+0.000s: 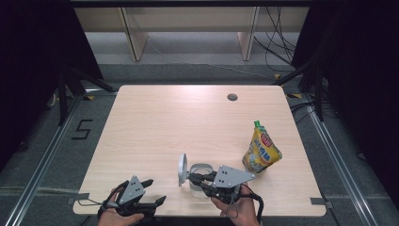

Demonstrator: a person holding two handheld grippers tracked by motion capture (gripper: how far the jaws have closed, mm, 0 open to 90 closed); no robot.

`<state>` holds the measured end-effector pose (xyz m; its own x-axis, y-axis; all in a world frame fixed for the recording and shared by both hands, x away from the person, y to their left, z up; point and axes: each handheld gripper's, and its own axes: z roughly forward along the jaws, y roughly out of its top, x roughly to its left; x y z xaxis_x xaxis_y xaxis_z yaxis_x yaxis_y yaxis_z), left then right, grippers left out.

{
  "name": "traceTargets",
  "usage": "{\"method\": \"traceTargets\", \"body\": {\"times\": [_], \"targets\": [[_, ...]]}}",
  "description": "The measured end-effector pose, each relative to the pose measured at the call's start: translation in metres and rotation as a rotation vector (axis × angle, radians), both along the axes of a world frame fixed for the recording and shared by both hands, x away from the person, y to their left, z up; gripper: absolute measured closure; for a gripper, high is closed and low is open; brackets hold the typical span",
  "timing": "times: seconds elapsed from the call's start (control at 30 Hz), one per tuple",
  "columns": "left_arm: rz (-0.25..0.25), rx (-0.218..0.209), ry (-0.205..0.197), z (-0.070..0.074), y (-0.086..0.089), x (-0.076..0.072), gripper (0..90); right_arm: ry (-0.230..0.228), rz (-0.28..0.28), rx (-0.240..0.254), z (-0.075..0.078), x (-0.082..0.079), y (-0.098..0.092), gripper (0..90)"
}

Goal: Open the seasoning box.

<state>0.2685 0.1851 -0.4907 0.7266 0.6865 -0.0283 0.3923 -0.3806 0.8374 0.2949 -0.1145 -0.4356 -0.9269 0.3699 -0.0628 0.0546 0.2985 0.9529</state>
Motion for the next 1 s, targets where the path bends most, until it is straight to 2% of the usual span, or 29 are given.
{"method": "traceTargets", "body": {"times": [0.03,0.07,0.1,0.13,0.17,0.2,0.23,0.27,0.3,0.33,0.37,0.4,0.43,0.5,0.53,0.57,0.6,0.63,0.7,0.73,0.77,0.83,0.87,0.9,0.97,1.0], "targets": [[-0.018,0.035,-0.017,0.000,0.000,0.000,26.9,0.009,-0.023,-0.013,0.002,-0.002,-0.003,83.6],[-0.018,0.035,-0.017,0.000,0.000,0.000,26.7,0.009,-0.023,-0.013,0.002,-0.002,-0.003,83.6],[-0.009,0.027,0.004,-0.001,0.000,-0.001,26.7,-0.021,-0.019,0.004,0.002,0.000,-0.005,81.9],[-0.021,0.033,0.005,-0.001,-0.001,-0.002,26.7,-0.013,-0.052,0.004,0.003,-0.002,-0.009,80.1],[-0.008,0.001,0.000,-0.002,-0.003,-0.003,26.7,-0.010,-0.054,0.002,0.004,-0.002,-0.016,78.0],[-0.014,0.009,-0.001,-0.002,-0.003,-0.003,26.5,-0.011,-0.074,0.009,0.003,-0.004,-0.022,76.6],[-0.014,0.014,-0.006,-0.003,-0.005,-0.004,25.9,-0.010,-0.110,-0.004,-0.001,-0.007,-0.037,72.5],[-0.017,0.022,-0.005,-0.003,-0.005,-0.004,25.6,0.002,-0.118,0.004,-0.003,-0.008,-0.042,70.8],[-0.014,0.017,-0.002,-0.003,-0.006,-0.005,25.4,0.011,-0.143,0.000,-0.004,-0.010,-0.050,69.0],[-0.014,0.017,-0.002,-0.003,-0.006,-0.005,25.3,0.011,-0.146,0.011,-0.006,-0.011,-0.057,67.9],[-0.019,0.013,0.005,-0.004,-0.006,-0.004,25.2,0.013,-0.179,-0.006,-0.007,-0.014,-0.065,65.7],[-0.019,0.013,0.005,-0.004,-0.006,-0.004,25.1,0.013,-0.179,-0.006,-0.007,-0.014,-0.065,65.7],[-0.017,0.023,-0.007,-0.004,-0.005,-0.004,25.1,0.013,-0.197,-0.009,-0.008,-0.015,-0.072,63.8],[-0.012,0.028,-0.008,-0.004,-0.005,-0.004,24.8,0.030,-0.231,0.000,-0.010,-0.020,-0.085,60.7],[-0.007,0.025,-0.006,-0.004,-0.005,-0.004,24.5,0.061,-0.252,0.013,-0.011,-0.024,-0.090,59.0],[-0.009,0.020,-0.005,-0.004,-0.005,-0.003,24.5,0.062,-0.281,-0.001,-0.012,-0.027,-0.102,57.3],[-0.009,0.020,-0.005,-0.004,-0.005,-0.003,24.6,0.062,-0.281,-0.001,-0.012,-0.027,-0.102,57.3],[-0.007,0.020,-0.013,-0.004,-0.005,-0.003,24.7,0.078,-0.319,0.002,-0.014,-0.030,-0.113,55.9],[-0.005,0.027,-0.010,-0.003,-0.004,-0.003,24.6,0.064,-0.333,-0.001,-0.015,-0.030,-0.117,55.4],[-0.005,0.023,-0.012,-0.003,-0.004,-0.003,24.6,0.072,-0.359,-0.009,-0.016,-0.032,-0.122,54.8],[-0.017,0.039,-0.027,-0.002,-0.003,-0.001,24.6,0.063,-0.382,-0.044,-0.018,-0.033,-0.127,54.1],[-0.012,0.046,-0.025,-0.003,-0.003,-0.001,24.6,0.065,-0.391,-0.046,-0.019,-0.033,-0.129,53.9],[-0.020,0.067,-0.027,-0.003,-0.002,-0.001,24.5,0.099,-0.404,-0.060,-0.020,-0.035,-0.131,53.4],[-0.001,0.041,-0.011,-0.004,-0.003,-0.001,24.5,0.090,-0.423,-0.085,-0.022,-0.034,-0.136,50.3],[0.001,0.038,-0.008,-0.005,-0.004,-0.001,24.5,0.111,-0.440,-0.105,-0.024,-0.032,-0.139,49.9],[-0.003,0.057,-0.005,-0.005,-0.003,-0.001,24.5,0.111,-0.440,-0.105,-0.024,-0.032,-0.139,49.9]]}}
